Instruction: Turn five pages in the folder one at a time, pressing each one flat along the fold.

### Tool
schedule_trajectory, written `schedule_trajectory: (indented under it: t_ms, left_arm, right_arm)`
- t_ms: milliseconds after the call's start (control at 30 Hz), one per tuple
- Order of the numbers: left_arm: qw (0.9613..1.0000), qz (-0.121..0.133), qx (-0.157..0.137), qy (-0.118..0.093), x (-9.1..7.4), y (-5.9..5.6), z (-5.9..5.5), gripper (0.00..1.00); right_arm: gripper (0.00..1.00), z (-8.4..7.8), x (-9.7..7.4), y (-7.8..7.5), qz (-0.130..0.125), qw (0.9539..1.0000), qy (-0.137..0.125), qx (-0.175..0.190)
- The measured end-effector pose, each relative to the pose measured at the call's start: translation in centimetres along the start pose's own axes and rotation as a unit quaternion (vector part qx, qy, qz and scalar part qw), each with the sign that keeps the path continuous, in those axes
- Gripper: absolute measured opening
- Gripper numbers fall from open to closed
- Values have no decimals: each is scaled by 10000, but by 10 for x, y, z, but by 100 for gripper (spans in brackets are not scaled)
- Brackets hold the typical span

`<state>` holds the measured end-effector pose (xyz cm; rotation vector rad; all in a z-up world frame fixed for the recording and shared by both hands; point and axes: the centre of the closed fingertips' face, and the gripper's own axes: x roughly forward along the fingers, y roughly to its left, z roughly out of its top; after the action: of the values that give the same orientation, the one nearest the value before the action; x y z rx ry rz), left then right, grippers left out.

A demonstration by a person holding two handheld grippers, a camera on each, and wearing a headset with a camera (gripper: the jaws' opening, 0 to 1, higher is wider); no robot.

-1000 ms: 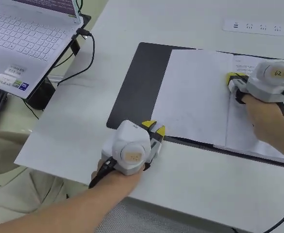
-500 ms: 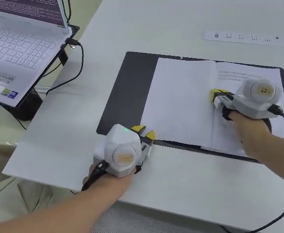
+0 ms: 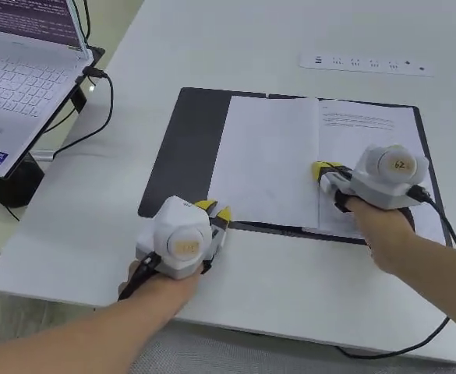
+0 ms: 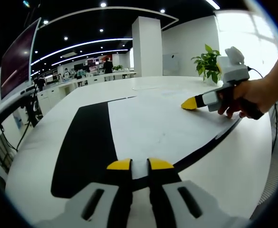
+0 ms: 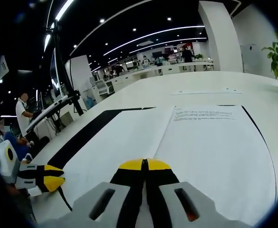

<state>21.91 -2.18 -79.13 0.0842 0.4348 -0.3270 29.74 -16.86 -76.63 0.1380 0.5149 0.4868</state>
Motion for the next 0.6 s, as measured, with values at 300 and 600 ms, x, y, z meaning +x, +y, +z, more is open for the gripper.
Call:
schedule_trajectory:
  t_ms: [300, 600]
  left_arm:
    - [10000, 4, 8, -11, -1, -1, 1, 11]
    - [10000, 12, -27, -26, -3, -1, 2, 11]
  right_arm:
    - [0, -14, -17, 9, 32, 10000, 85, -34]
    - [0, -29, -34, 18, 121, 9997, 227, 0]
